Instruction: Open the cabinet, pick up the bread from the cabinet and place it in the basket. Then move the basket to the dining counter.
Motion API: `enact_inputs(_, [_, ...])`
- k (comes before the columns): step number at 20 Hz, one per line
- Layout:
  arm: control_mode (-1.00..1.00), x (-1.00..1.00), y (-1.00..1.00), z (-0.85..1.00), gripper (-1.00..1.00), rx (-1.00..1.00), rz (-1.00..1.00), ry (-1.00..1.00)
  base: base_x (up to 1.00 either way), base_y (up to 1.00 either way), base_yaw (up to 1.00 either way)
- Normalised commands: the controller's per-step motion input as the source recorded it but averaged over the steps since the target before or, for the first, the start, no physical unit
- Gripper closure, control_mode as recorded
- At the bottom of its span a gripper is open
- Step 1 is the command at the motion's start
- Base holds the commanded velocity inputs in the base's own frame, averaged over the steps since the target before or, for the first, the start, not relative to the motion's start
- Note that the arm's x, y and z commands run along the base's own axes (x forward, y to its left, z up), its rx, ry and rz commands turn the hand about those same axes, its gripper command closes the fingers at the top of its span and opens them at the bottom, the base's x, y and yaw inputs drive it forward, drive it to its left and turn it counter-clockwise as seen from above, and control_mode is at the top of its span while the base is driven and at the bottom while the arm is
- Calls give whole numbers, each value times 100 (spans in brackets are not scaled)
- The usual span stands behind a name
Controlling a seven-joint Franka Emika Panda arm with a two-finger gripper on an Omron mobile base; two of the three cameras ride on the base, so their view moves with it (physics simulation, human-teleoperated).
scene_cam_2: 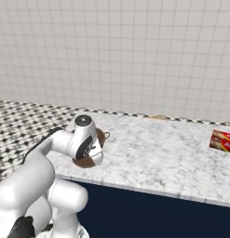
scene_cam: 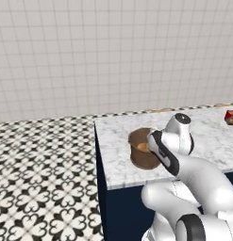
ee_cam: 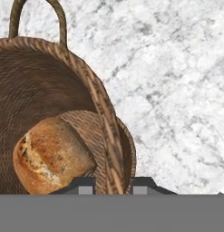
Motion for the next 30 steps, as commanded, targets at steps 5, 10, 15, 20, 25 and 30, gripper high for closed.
enact_inputs(5, [-100,48,0,-29,100,0,0,-2,0,0,0])
enact_inputs(10, [-100,28,0,-18,100,0,0,0,0,0,0])
enact_inputs(15, [-100,7,0,-1,-100,0,0,0,0,0,0])
enact_inputs(20, [-100,-2,0,38,-100,-7,0,8,0,0,0])
enact_inputs(25, [-100,-75,2,100,-100,-1,3,-10,0,0,0])
enact_inputs(30, [-100,-100,30,100,-100,-16,23,-17,0,0,0])
